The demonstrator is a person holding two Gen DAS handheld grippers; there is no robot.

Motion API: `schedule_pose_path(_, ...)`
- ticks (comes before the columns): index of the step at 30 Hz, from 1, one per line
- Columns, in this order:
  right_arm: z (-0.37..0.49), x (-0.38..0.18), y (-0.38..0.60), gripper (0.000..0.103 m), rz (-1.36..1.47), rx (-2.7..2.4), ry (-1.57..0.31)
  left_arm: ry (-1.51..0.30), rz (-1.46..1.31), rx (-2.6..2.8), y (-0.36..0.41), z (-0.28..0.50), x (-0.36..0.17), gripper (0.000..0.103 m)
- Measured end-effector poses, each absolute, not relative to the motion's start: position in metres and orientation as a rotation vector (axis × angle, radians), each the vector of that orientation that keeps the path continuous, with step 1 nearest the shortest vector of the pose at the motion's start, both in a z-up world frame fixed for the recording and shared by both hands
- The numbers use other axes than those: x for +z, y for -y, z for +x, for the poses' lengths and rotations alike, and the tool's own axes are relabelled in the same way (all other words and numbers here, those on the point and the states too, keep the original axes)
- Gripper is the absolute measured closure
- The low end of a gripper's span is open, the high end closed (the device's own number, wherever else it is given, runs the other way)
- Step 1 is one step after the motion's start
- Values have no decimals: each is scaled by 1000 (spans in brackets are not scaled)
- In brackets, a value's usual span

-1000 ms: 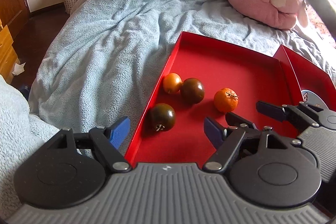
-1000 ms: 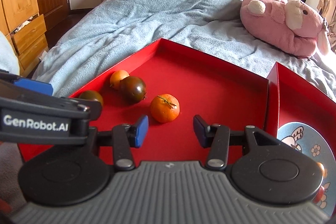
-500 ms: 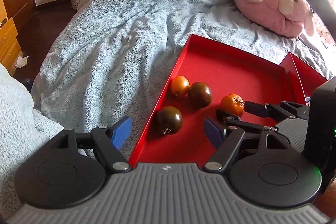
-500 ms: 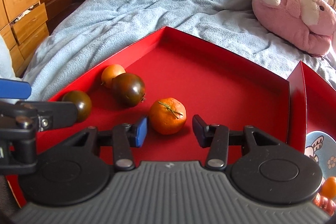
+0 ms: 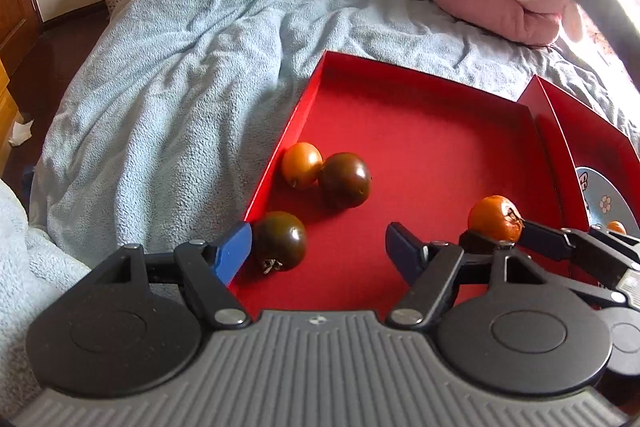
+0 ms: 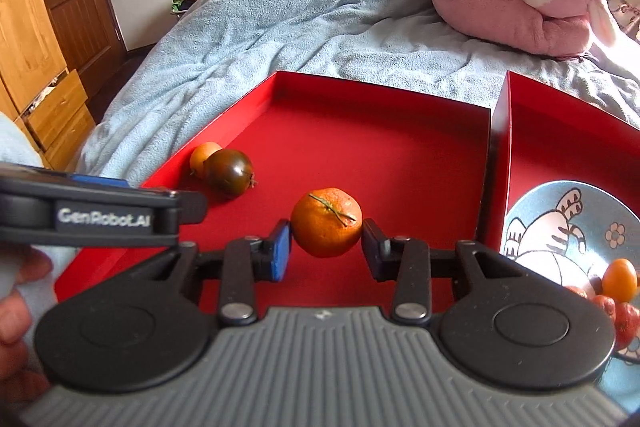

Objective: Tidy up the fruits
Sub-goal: 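Grasp a dark purple tomato with the left gripper while the right gripper holds the tangerine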

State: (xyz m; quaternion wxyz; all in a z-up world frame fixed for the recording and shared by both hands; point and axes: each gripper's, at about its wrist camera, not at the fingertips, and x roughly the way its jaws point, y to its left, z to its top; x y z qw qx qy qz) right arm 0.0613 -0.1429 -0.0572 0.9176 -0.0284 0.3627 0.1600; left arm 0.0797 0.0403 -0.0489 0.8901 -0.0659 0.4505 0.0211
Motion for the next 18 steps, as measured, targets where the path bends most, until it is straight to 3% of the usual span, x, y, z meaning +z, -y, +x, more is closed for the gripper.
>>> schedule_pose_path(7, 43, -50, 158, 61, -34, 323, -739, -869, -136, -61, -37, 66, -39, 26)
schedule_pose_path(12, 38, -53, 160, 62, -51, 328, -745, -953, -103, 3, -33, 83, -54, 26)
schedule_pose_path(17, 33, -52, 162, 62, -46, 334, -742, -1023, -74, 11, -23, 107, -74, 52)
schedule_pose_path(18, 33, -51, 163, 62, -44, 335, -742, -1025, -66, 18, -22, 110, -76, 52)
